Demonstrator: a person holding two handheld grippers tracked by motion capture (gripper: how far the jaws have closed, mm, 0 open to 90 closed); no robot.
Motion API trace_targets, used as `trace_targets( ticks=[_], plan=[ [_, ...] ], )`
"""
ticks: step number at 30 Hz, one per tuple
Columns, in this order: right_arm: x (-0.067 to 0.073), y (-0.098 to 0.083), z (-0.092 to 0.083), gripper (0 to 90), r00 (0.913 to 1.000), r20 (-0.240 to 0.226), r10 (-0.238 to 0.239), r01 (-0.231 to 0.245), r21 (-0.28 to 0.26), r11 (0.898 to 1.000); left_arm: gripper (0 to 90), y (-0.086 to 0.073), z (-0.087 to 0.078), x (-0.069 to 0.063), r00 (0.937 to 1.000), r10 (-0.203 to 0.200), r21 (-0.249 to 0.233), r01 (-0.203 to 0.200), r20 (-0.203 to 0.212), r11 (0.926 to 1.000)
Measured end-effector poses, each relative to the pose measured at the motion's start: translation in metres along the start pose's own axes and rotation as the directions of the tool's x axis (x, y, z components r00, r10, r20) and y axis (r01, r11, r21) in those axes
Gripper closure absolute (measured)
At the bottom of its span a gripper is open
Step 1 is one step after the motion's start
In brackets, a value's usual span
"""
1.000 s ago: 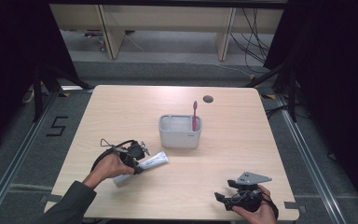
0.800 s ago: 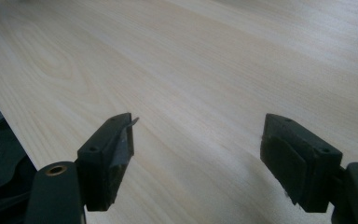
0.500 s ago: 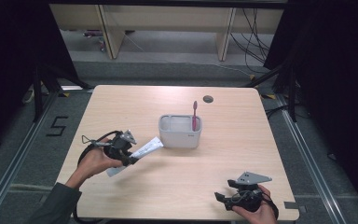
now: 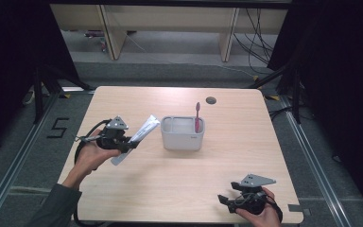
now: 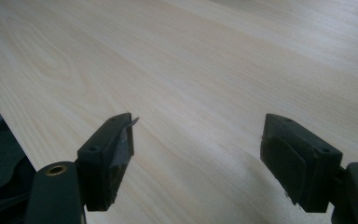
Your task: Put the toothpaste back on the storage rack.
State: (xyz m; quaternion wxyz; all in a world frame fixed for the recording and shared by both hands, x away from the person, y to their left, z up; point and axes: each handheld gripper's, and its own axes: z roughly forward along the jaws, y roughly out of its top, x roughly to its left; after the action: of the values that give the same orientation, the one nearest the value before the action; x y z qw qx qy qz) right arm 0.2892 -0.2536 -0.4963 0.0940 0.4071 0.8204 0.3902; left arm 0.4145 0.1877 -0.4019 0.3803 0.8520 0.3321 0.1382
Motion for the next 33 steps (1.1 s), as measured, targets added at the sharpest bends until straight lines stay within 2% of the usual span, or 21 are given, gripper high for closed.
trace_targets(
  ticks=[1,2,3,6,7,10,11,12,13,14,15,16,17,18,19,20,21,23,26,32,33],
  plan=[
    [0.000,0.000,0.000,26.7,1.0000,0.000,0.000,0.000,-0.001,1.000,75.5,0.002,-0.001,0.000,1.0000,-0.008,-0.019,0.008,0.005,0.9998],
    [0.002,0.000,0.000,26.7,0.9996,-0.012,0.025,-0.025,0.004,1.000,75.5,0.005,-0.001,0.000,0.9999,-0.017,-0.041,0.017,-0.002,0.9990],
    [0.002,0.000,0.000,26.7,0.9996,-0.015,0.026,-0.026,0.004,1.000,75.5,0.007,-0.002,0.000,0.9997,-0.017,-0.059,0.016,-0.015,0.9981],
    [-0.001,0.000,0.000,26.7,1.0000,0.004,-0.006,0.006,-0.004,1.000,75.4,0.015,-0.002,-0.001,0.9985,-0.047,-0.132,0.042,-0.029,0.9903],
    [0.002,0.000,0.000,26.7,0.9997,-0.006,0.023,-0.023,0.005,1.000,75.5,0.018,-0.002,-0.001,0.9987,-0.041,-0.144,0.037,-0.029,0.9888],
    [0.001,0.000,0.000,26.7,0.9997,-0.016,0.019,-0.019,-0.001,1.000,75.4,0.023,-0.001,-0.002,0.9979,-0.056,-0.173,0.050,-0.033,0.9837],
    [-0.001,0.000,0.000,26.7,1.0000,0.001,-0.004,0.004,-0.004,1.000,75.4,0.028,0.003,-0.004,0.9959,-0.079,-0.218,0.067,-0.045,0.9736],
    [0.000,0.000,0.000,26.8,1.0000,0.002,-0.004,0.004,-0.006,1.000,75.4,0.031,0.004,-0.006,0.9958,-0.082,-0.232,0.070,-0.042,0.9702],
    [0.001,0.000,0.000,26.7,0.9997,-0.009,0.021,-0.021,-0.002,1.000,75.4,0.034,0.006,-0.008,0.9952,-0.090,-0.249,0.078,-0.039,0.9654],
    [0.001,0.000,0.000,26.7,0.9997,-0.009,0.021,-0.021,-0.002,1.000,75.4,0.034,0.006,-0.008,0.9952,-0.090,-0.249,0.078,-0.039,0.9654],
    [0.001,0.000,0.000,26.7,0.9997,-0.006,0.022,-0.022,-0.003,1.000,75.4,0.041,0.010,-0.011,0.9936,-0.109,-0.288,0.096,-0.030,0.9528],
    [0.001,0.000,0.000,26.7,0.9997,-0.006,0.022,-0.022,-0.003,1.000,75.3,0.041,0.010,-0.011,0.9936,-0.109,-0.288,0.096,-0.030,0.9528],
    [-0.001,0.000,0.000,26.7,1.0000,0.001,-0.002,0.002,-0.006,1.000,75.3,0.046,0.015,-0.012,0.9908,-0.135,-0.310,0.128,-0.001,0.9421],
    [-0.001,0.000,0.000,26.7,1.0000,-0.002,-0.001,0.001,-0.006,1.000,75.3,0.049,0.018,-0.015,0.9902,-0.139,-0.321,0.128,-0.013,0.9383],
    [0.001,0.000,0.000,26.7,0.9997,-0.013,0.022,-0.022,-0.004,1.000,75.3,0.052,0.020,-0.017,0.9904,-0.136,-0.325,0.122,-0.022,0.9380],
    [0.001,0.000,0.000,26.7,0.9997,-0.014,0.022,-0.022,-0.005,1.000,75.3,0.052,0.020,-0.017,0.9904,-0.136,-0.325,0.122,-0.022,0.9380],
    [0.000,0.000,0.000,26.7,0.9997,-0.019,0.018,-0.018,-0.008,1.000,75.3,0.058,0.026,-0.020,0.9893,-0.146,-0.346,0.132,-0.012,0.9289],
    [-0.001,0.000,0.000,26.7,0.9998,-0.015,0.015,-0.015,-0.005,1.000,75.3,0.064,0.031,-0.023,0.9891,-0.147,-0.353,0.136,-0.005,0.9258],
    [-0.001,0.000,0.001,26.7,0.9998,-0.017,0.009,-0.009,-0.009,1.000,75.3,0.075,0.040,-0.029,0.9904,-0.137,-0.353,0.122,-0.017,0.9278],
    [-0.002,0.000,0.002,26.7,0.9999,-0.011,0.001,-0.001,-0.006,1.000,75.3,0.093,0.051,-0.036,0.9921,-0.125,-0.380,0.109,-0.015,0.9183],
    [-0.002,0.000,0.002,26.7,0.9999,-0.013,0.002,-0.002,-0.007,1.000,75.3,0.099,0.056,-0.039,0.9915,-0.130,-0.389,0.116,-0.010,0.9141]
  ],
)
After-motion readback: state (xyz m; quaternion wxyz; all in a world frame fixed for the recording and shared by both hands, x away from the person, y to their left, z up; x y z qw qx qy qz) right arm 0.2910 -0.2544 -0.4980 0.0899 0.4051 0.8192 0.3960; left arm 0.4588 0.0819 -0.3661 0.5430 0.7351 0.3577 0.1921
